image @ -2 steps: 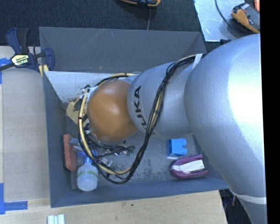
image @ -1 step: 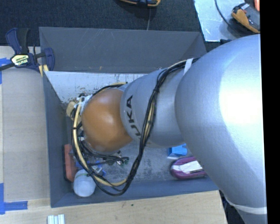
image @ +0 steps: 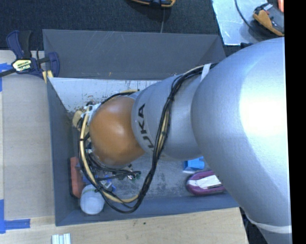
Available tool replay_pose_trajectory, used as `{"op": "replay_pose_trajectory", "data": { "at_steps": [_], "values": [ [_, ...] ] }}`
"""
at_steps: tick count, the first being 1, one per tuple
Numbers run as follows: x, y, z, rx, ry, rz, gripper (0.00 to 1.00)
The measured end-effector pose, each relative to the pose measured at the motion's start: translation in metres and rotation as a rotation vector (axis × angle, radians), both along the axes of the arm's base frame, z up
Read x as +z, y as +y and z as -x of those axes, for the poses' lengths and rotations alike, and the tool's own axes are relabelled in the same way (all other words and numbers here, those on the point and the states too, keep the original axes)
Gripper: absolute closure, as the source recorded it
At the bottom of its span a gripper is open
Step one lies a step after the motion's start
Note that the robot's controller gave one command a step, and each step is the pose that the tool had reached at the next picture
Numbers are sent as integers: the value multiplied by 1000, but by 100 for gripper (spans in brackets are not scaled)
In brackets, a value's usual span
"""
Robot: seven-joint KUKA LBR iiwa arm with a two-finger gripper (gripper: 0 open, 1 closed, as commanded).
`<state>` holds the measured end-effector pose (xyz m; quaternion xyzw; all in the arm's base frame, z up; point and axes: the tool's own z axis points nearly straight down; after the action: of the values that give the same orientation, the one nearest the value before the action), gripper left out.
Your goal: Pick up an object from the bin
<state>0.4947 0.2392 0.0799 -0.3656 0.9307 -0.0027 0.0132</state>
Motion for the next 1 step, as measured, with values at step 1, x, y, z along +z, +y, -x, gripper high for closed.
{"op": "replay_pose_trajectory", "data": {
  "at_steps": [1],
  "values": [
    [13, 0, 1, -1, 2, 0, 100]
  ]
}}
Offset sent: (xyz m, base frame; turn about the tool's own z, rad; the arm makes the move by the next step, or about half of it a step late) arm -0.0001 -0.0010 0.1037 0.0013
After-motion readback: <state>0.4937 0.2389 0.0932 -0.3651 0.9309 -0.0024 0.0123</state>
